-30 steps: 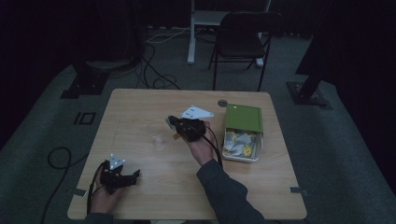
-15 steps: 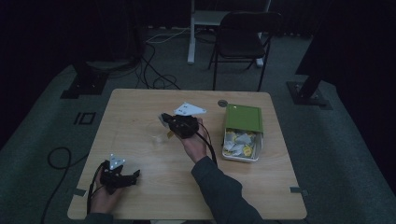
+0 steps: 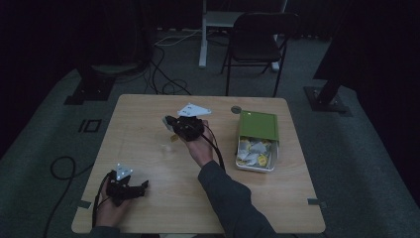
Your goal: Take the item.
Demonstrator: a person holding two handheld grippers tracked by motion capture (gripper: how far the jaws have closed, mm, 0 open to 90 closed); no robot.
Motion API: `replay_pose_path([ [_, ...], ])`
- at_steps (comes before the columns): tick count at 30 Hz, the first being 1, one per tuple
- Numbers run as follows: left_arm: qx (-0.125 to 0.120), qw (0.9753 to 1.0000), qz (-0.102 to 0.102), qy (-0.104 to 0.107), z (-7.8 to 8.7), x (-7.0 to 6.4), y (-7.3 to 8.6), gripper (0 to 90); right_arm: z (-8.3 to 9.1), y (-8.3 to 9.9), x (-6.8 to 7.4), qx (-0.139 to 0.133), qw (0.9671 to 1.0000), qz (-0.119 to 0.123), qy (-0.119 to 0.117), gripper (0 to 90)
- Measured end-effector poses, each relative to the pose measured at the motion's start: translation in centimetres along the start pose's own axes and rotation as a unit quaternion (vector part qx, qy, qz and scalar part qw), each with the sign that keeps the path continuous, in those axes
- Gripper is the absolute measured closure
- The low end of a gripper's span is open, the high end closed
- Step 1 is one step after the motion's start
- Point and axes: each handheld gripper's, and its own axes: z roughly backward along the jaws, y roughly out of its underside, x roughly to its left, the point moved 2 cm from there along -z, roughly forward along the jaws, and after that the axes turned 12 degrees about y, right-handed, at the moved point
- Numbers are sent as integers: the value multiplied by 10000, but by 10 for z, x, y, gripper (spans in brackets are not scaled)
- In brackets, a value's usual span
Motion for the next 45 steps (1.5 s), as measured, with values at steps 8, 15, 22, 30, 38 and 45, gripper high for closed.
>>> replay_pose_path([
  [8, 6, 10000, -4, 1, 0, 0, 0, 121, -11, -4, 3, 28, 10000, 68, -54, 900],
  [15, 4, 10000, 6, 3, 0, 0, 0, 121, -26, -2, 6, 153, 9998, 96, -48, 900],
  [22, 0, 10000, 4, 2, 0, 0, 0, 122, -35, 4, 9, 230, 9997, 8, -115, 900],
  [30, -1, 10000, 8, 3, 0, 0, 0, 121, -39, 11, 8, 276, 9995, -60, -120, 606],
  [38, 0, 10000, 3, 0, 0, 0, 0, 121, -17, 23, 1, 413, 9990, -148, 65, 481],
  [45, -25, 10000, 23, 0, 0, 0, 0, 121, 9, 47, -4, 651, 9978, -61, 99, 460],
])
